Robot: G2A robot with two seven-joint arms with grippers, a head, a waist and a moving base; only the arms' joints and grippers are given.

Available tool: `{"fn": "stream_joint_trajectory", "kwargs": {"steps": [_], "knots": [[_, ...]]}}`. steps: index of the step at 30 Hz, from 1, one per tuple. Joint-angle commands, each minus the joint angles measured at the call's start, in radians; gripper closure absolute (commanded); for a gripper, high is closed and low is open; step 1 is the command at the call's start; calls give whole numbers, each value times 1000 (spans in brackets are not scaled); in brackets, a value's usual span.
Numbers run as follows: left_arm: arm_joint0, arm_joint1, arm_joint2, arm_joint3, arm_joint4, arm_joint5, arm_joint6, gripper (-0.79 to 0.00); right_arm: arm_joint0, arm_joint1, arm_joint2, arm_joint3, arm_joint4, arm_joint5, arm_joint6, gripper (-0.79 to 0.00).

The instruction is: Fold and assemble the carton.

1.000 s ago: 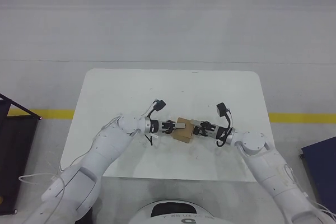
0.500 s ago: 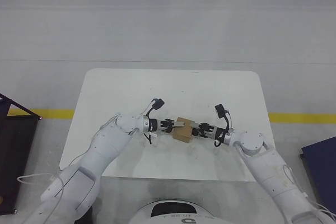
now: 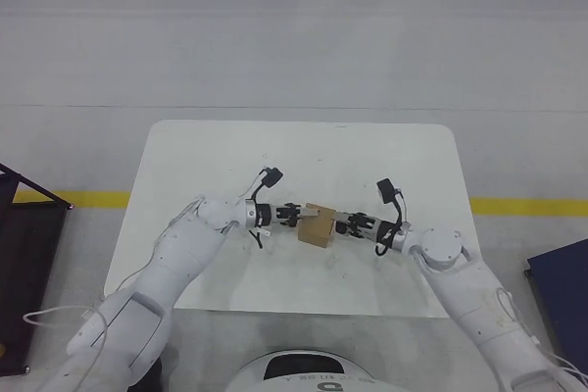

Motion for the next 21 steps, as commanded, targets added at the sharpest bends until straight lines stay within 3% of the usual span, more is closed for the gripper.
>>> {"fn": "stream_joint_trajectory", "kwargs": {"steps": [1,2,3,4,5,6,8,11,14,15,21], "knots": [[3,23,-45,-6,6,-15,10,-785,-15,8,27,-40,-14,6,-6,-554],[8,36,-72,-15,7,-27,12,-785,-26,12,41,-66,-22,12,-7,-529],[15,52,-104,-32,5,-40,13,-785,-35,17,54,-99,-36,20,-6,-406],[29,68,-137,-56,8,-50,8,-785,-45,21,66,-132,-53,35,-2,-360],[46,87,-177,-91,12,-61,7,-785,-49,26,75,-169,-88,60,3,-219],[72,107,-218,-138,17,-66,4,-785,-49,30,80,-206,-124,96,11,0],[149,147,-316,-269,32,-59,0,-785,-33,35,77,-278,-196,186,31,0],[322,200,-480,-535,47,3,2,-785,6,37,48,-377,-283,260,73,0],[505,230,-616,-778,37,90,6,-785,63,34,-16,-415,-379,342,142,0],[540,234,-636,-819,29,103,1,-785,91,30,-46,-413,-405,366,171,0],[540,234,-636,-819,29,103,1,-785,214,-1,-207,-343,-470,420,248,0]]}}
